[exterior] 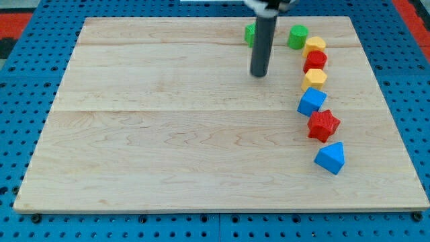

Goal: Slide the blue triangle towards the green star

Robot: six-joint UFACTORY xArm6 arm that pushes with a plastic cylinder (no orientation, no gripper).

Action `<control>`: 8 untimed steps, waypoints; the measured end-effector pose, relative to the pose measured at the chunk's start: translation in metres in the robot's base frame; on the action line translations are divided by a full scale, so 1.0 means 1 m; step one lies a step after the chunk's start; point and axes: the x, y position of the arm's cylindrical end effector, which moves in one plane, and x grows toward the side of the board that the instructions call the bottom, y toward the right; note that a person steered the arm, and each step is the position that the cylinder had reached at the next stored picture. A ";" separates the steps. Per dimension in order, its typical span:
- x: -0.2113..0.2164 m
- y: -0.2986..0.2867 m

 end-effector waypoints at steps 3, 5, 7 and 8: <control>0.231 0.062; 0.199 0.168; 0.184 0.072; 0.189 0.061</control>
